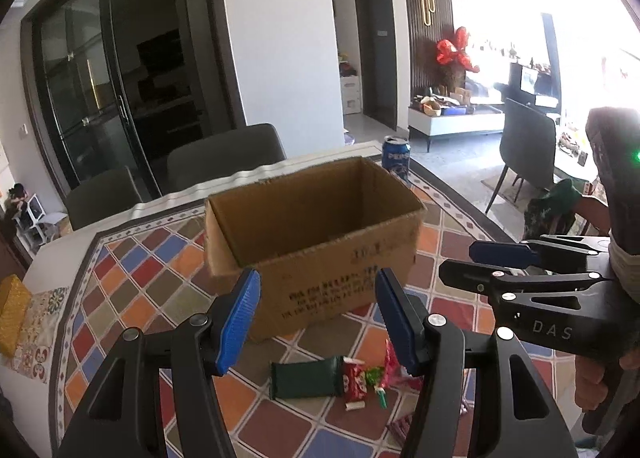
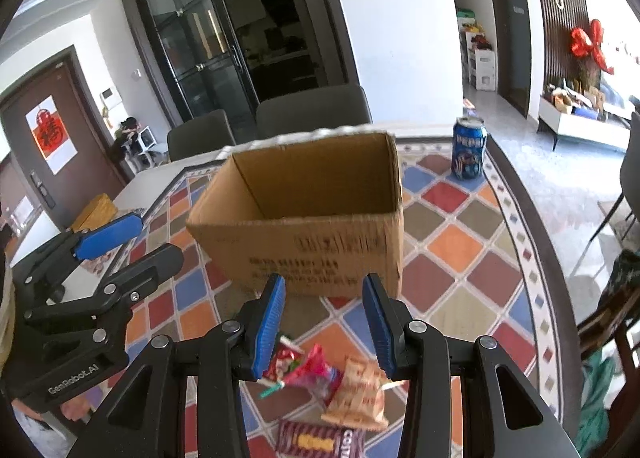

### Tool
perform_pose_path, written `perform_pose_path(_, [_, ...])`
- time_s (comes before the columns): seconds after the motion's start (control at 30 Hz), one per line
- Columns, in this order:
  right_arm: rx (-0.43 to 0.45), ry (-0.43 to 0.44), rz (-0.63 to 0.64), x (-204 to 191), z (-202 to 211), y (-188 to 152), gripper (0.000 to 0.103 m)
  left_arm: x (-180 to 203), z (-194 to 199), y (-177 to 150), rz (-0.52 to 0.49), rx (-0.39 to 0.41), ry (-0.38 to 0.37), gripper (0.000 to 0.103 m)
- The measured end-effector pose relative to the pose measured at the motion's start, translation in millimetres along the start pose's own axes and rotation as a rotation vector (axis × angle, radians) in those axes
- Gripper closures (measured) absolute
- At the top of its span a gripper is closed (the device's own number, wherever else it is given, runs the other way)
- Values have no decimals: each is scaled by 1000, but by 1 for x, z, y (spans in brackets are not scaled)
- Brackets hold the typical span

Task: Organize snacks
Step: 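Withdraw both tools from the box back toward the snack pile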

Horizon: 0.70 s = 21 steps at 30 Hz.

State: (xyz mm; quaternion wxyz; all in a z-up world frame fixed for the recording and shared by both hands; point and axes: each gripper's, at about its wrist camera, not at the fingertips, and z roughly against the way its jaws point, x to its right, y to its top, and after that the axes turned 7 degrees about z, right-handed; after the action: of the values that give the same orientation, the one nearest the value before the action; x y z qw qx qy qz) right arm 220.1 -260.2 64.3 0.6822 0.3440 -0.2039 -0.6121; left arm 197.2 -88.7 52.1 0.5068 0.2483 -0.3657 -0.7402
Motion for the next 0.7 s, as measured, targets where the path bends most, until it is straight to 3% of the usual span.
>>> perform_pose_path(0.37, [-66, -1, -28, 1, -5, -43, 62, 7, -2, -41, 4, -48, -47, 44])
perform_pose_path(0.7, [-147, -24, -54, 6, -21, -74, 62, 13, -28, -66, -13, -124, -116, 44])
